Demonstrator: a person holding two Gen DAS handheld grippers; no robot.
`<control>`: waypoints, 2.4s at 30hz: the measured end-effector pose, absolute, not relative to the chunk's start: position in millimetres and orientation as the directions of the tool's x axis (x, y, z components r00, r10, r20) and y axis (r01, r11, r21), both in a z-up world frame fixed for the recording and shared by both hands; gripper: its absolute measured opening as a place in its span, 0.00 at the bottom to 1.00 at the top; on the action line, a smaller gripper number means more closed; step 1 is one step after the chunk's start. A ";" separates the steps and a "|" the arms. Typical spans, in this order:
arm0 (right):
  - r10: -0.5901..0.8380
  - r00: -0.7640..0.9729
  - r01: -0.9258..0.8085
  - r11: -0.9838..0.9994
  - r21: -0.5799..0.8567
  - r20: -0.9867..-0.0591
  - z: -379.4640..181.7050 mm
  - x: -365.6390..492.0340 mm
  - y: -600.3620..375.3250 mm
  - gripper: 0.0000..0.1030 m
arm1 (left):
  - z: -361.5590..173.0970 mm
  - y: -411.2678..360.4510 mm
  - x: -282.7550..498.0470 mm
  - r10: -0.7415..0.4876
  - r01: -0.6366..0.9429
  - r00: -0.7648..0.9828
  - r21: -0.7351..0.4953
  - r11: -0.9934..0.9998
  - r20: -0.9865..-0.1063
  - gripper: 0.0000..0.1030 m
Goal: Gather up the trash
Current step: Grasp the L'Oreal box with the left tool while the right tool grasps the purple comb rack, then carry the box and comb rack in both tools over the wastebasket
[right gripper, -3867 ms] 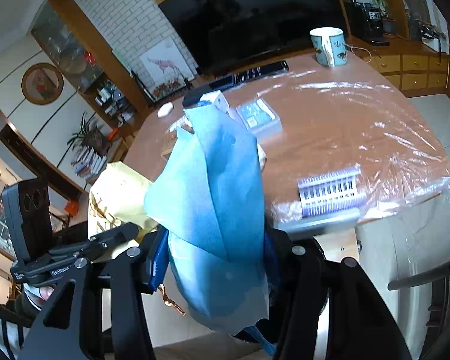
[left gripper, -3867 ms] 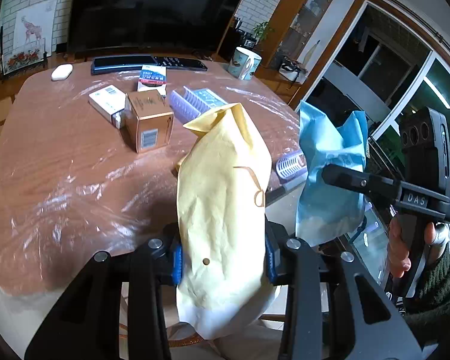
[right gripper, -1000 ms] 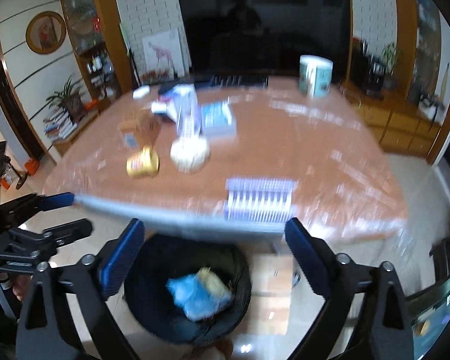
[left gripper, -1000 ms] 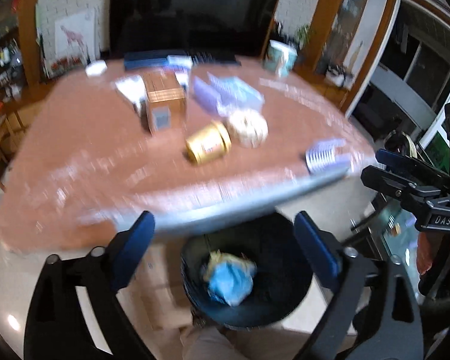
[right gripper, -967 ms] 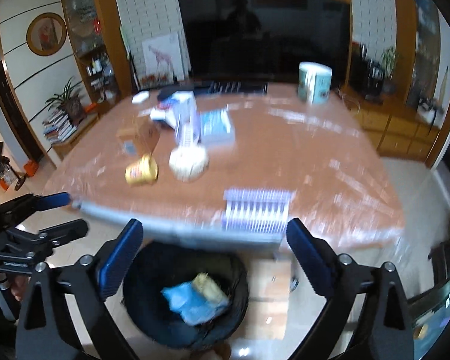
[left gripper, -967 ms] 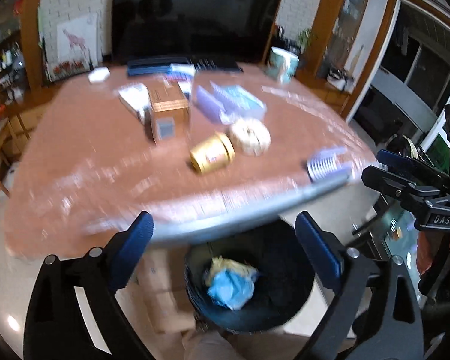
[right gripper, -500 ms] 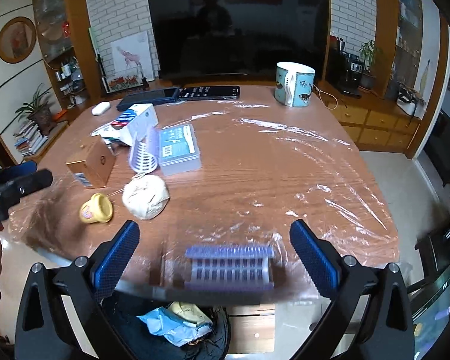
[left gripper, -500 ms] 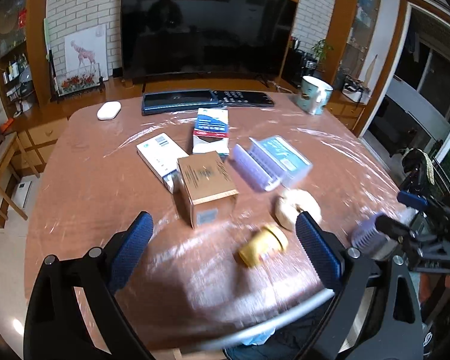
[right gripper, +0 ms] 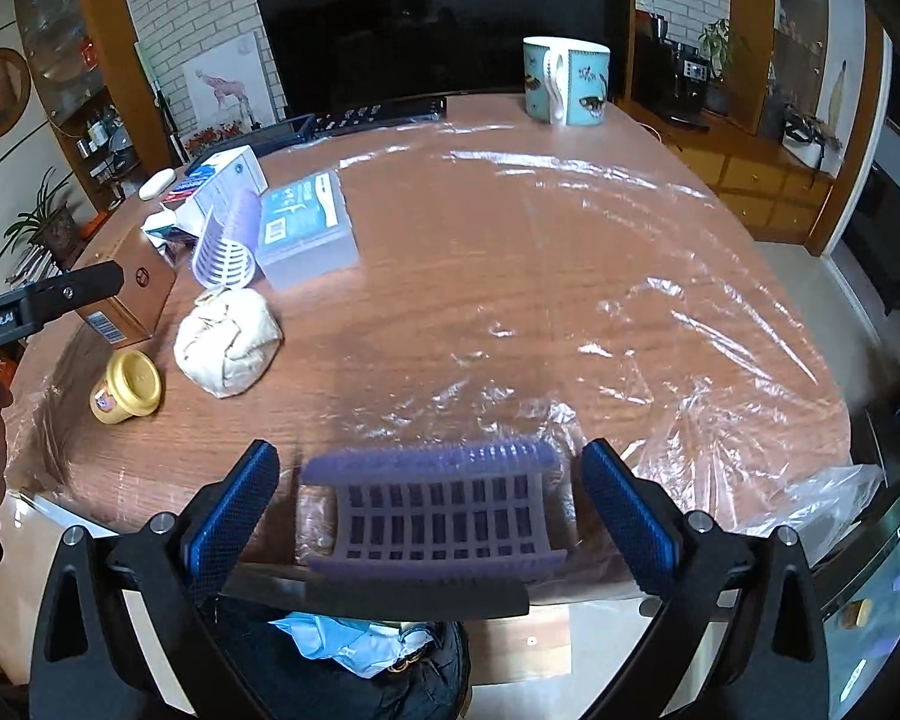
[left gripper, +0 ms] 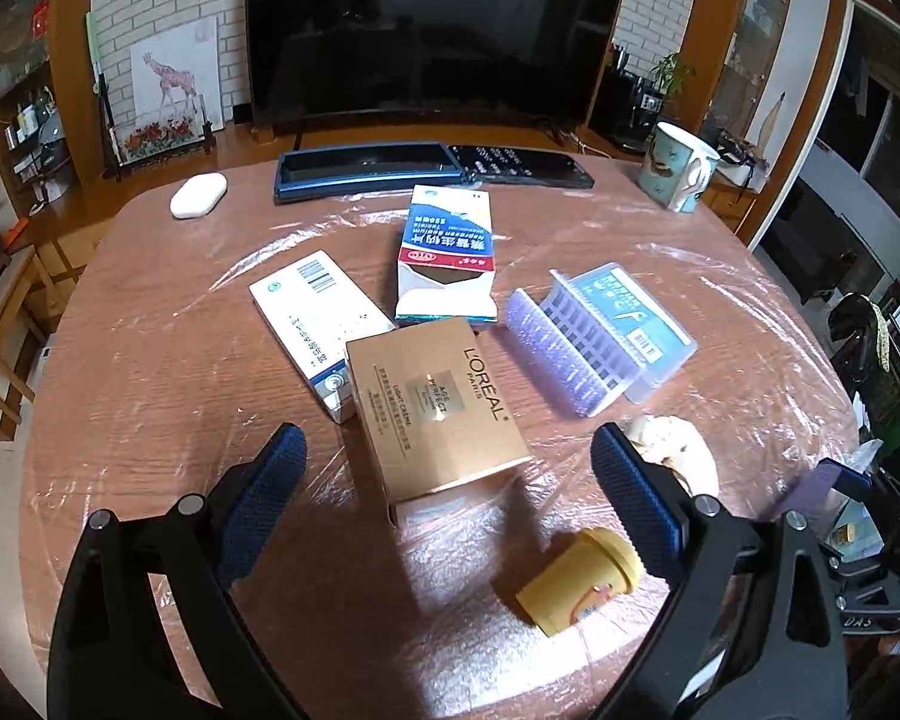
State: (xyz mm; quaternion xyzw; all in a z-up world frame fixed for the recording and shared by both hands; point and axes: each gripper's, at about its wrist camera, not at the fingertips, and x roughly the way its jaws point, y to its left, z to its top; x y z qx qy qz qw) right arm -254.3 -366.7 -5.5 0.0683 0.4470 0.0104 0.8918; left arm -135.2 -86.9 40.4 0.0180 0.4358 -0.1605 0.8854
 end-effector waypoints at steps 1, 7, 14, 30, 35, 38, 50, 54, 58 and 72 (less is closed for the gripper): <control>0.083 0.600 0.042 0.990 0.135 -0.796 -6.4 -254.1 -366.9 0.96 | 38.8 -86.4 -133.8 -0.270 0.296 0.564 -0.114 0.949 -0.780 0.89; 0.094 0.611 0.021 0.991 0.135 -0.786 -6.4 -254.0 -362.8 0.81 | 30.6 -83.5 -129.2 -0.267 0.278 0.539 -0.130 0.952 -0.799 0.57; 0.099 0.630 -0.005 0.992 0.123 -0.770 -0.4 -254.2 -360.8 0.71 | 35.2 -81.9 -132.4 -0.272 0.283 0.558 -0.128 0.950 -0.784 0.47; 0.156 0.680 -0.058 0.986 0.159 -0.716 31.3 -258.4 -357.9 0.71 | 59.1 -69.8 -167.5 -0.307 0.292 0.589 -0.158 0.943 -0.747 0.46; 0.176 0.683 -0.083 0.983 0.163 -0.709 37.1 -265.1 -352.7 0.71 | 64.5 -67.0 -184.0 -0.315 0.303 0.590 -0.157 0.940 -0.743 0.46; 0.186 0.683 -0.098 0.982 0.165 -0.706 40.0 -270.1 -349.7 0.71 | 67.3 -66.3 -194.5 -0.318 0.309 0.592 -0.156 0.938 -0.740 0.46; 0.227 0.676 -0.159 0.974 0.162 -0.701 48.1 -295.8 -336.8 0.71 | 65.4 -72.1 -236.2 -0.313 0.329 0.576 -0.136 0.934 -0.756 0.46; 0.238 0.671 -0.175 0.971 0.161 -0.703 48.2 -307.4 -333.9 0.71 | 63.9 -73.4 -250.4 -0.314 0.336 0.570 -0.133 0.932 -0.759 0.46; 0.248 0.664 -0.189 0.968 0.162 -0.705 47.0 -318.0 -332.5 0.71 | 62.1 -78.2 -265.7 -0.311 0.350 0.562 -0.121 0.929 -0.766 0.46; 0.272 0.632 -0.227 0.960 0.162 -0.725 37.2 -348.8 -327.8 0.71 | 49.6 -91.9 -306.4 -0.304 0.371 0.535 -0.104 0.923 -0.788 0.46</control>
